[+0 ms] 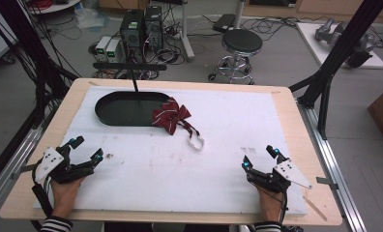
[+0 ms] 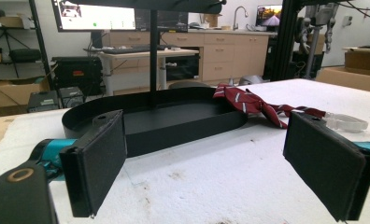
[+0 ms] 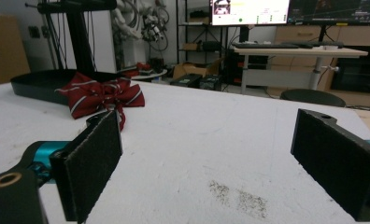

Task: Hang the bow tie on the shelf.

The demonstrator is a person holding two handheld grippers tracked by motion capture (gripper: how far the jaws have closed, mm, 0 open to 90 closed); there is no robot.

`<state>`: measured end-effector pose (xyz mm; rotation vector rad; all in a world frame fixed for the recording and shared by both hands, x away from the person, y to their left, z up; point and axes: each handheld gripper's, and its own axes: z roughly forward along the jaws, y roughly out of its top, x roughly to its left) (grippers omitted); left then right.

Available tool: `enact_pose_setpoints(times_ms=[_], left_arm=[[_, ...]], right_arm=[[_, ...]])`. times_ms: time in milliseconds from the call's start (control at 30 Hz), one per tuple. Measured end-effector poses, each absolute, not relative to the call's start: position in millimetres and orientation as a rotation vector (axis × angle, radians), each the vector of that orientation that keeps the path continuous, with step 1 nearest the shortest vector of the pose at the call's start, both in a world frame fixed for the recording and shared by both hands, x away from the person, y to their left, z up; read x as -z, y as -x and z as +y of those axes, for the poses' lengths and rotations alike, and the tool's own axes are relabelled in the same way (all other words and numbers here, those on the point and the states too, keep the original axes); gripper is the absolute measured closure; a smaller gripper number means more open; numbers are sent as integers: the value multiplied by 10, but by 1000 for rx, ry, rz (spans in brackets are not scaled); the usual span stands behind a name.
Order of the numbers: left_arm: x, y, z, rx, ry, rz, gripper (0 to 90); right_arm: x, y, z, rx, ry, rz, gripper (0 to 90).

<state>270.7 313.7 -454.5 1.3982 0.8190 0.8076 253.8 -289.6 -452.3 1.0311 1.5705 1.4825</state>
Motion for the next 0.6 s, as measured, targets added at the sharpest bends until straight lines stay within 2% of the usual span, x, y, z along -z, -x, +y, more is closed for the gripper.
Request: enact_pose_setpoints(times_ms=[167,600], left_arm=[[4546,-2706,3136,-808,-1392,822,139],[4545,-2705,3131,-811,-1400,819,140]], right_arm=[[4462,-2538,-2858,-1468,-1004,1619,79],[3943,-2685,-2755,-1513,-963,1721,79]])
